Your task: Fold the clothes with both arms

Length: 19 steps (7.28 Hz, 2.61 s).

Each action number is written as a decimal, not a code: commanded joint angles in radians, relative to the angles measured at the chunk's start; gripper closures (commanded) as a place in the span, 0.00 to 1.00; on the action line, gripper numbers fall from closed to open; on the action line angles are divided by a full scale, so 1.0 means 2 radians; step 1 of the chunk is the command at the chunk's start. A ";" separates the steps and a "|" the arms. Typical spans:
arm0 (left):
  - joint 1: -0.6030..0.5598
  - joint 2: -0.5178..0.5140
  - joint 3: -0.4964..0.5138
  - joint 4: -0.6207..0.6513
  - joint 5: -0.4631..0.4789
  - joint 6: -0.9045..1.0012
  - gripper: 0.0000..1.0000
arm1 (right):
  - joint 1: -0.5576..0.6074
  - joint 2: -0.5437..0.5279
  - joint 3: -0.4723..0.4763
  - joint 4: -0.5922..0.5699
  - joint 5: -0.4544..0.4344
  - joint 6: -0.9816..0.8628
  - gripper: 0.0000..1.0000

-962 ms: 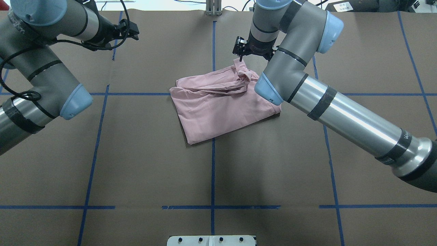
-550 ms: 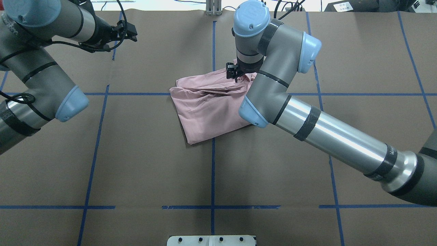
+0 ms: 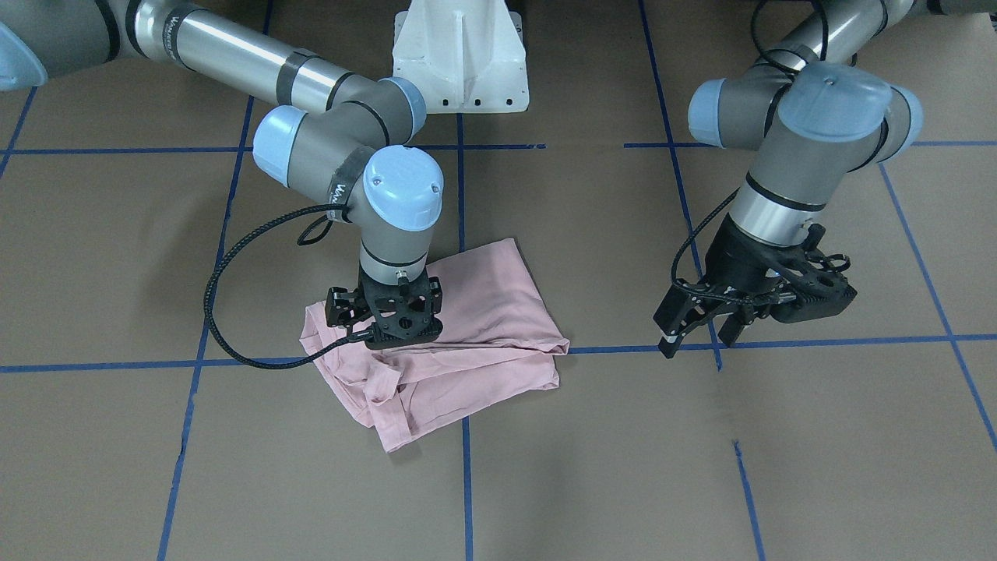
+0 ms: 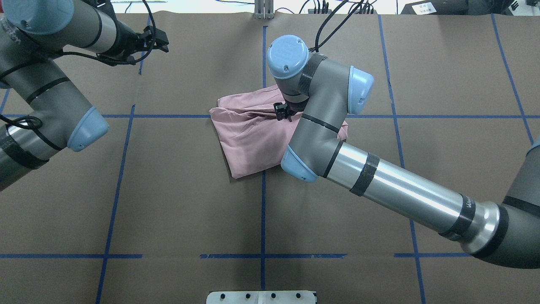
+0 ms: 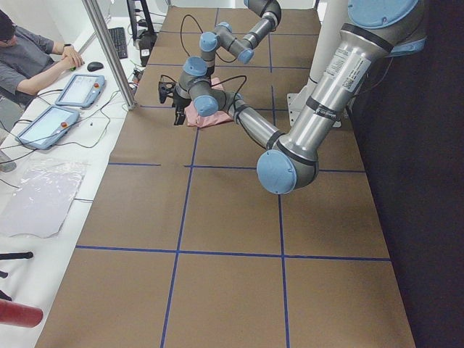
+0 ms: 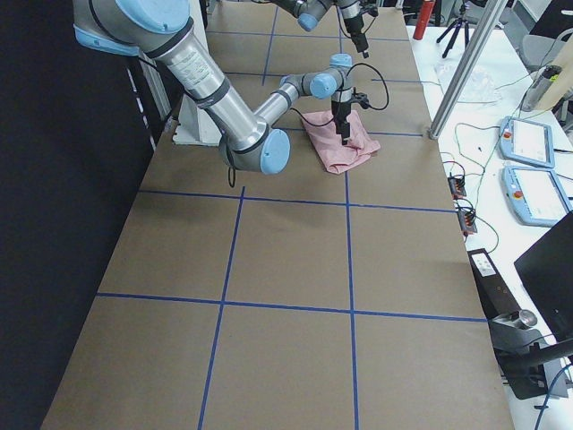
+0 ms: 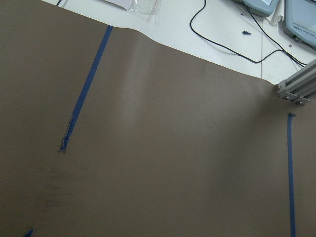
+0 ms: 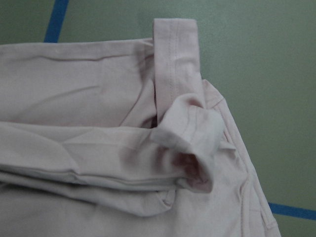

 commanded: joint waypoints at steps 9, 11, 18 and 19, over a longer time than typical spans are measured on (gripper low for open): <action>-0.002 0.007 -0.001 -0.004 0.000 -0.002 0.00 | 0.122 0.000 -0.123 0.179 -0.018 -0.066 0.00; -0.004 0.006 -0.009 -0.005 -0.005 0.004 0.00 | 0.189 -0.067 -0.067 0.178 0.089 -0.117 0.00; -0.201 0.175 -0.073 0.059 -0.157 0.445 0.00 | 0.471 -0.300 0.034 0.033 0.302 -0.509 0.00; -0.238 0.196 -0.068 0.085 -0.158 0.546 0.00 | 0.498 -0.308 0.040 0.017 0.311 -0.528 0.00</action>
